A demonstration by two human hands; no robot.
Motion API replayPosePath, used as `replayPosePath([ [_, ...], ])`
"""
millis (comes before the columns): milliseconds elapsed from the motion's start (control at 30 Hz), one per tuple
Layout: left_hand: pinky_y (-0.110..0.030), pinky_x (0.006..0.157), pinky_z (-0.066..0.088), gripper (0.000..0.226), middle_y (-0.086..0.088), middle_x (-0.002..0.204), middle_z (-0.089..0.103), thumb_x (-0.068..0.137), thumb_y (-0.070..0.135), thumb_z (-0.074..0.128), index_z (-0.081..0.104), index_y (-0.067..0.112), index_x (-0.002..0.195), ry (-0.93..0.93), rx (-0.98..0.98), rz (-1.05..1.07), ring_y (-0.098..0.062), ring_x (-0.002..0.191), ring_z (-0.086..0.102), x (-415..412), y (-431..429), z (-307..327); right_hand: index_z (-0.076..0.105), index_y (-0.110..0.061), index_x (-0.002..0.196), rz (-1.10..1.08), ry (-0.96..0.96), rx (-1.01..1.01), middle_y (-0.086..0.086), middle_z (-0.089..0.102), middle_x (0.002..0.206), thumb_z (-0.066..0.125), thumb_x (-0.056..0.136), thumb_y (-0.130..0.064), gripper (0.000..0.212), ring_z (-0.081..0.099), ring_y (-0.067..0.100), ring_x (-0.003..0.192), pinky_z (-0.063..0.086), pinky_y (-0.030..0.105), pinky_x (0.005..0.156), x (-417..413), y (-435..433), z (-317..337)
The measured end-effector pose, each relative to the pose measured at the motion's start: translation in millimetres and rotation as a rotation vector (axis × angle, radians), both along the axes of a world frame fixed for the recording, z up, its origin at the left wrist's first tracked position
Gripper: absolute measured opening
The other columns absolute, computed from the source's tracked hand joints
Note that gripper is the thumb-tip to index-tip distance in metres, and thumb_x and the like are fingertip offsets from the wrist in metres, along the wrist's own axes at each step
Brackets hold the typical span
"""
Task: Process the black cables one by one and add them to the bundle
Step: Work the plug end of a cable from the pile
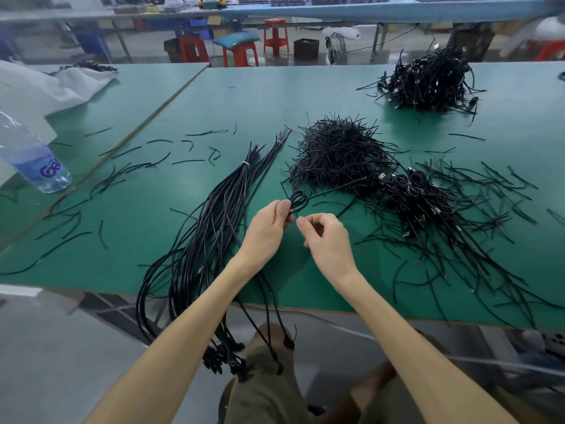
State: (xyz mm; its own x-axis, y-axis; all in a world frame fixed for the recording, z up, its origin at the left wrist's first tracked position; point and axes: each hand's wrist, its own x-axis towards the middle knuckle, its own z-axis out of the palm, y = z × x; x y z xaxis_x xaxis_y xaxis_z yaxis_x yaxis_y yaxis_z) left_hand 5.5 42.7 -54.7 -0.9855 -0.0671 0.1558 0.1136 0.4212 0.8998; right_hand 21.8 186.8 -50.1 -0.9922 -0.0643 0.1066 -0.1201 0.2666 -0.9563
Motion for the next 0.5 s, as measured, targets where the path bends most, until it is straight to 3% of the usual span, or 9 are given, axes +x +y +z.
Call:
replayPosePath([
  [133,-0.040,0.076,0.049,0.040,0.010,0.074,0.056,0.111,0.037,0.037,0.054,0.020,0.078,0.005,0.009,-0.034,-0.012,0.074,0.054,1.4,0.2,0.6,0.062,-0.022,0.093,0.020,-0.003,0.008,0.007,0.065,0.100,0.062,0.101,-0.034,0.014,0.061,0.016,0.083,0.047,0.024,0.076,-0.2,1.2,-1.3],
  [267,-0.016,0.054,0.035,0.043,0.017,0.059,0.051,0.111,0.034,0.040,0.049,0.016,0.073,-0.019,0.110,-0.053,-0.002,0.055,0.042,4.2,0.0,4.6,0.064,-0.019,0.094,0.029,-0.009,0.000,0.007,0.065,0.100,0.063,0.100,-0.033,0.016,0.061,0.016,0.083,0.048,0.025,0.077,-0.2,1.8,-1.3],
  [367,-0.017,0.043,0.026,0.042,0.014,0.052,0.037,0.109,0.037,0.044,0.049,0.016,0.073,-0.116,0.233,-0.087,-0.007,0.046,0.028,5.1,-2.8,10.4,0.065,-0.015,0.097,0.050,-0.013,-0.053,0.008,0.066,0.099,0.067,0.098,-0.033,0.018,0.061,0.016,0.081,0.049,0.024,0.073,-0.8,3.3,-0.5],
  [500,-0.020,0.041,0.018,0.044,0.009,0.055,0.026,0.109,0.039,0.045,0.050,0.022,0.069,-0.184,0.332,-0.144,-0.011,0.045,0.020,5.8,-8.8,15.2,0.062,-0.020,0.108,0.060,-0.058,-0.251,0.005,0.066,0.098,0.075,0.091,-0.035,0.025,0.062,0.012,0.076,0.050,0.022,0.067,-0.8,6.7,2.7],
])
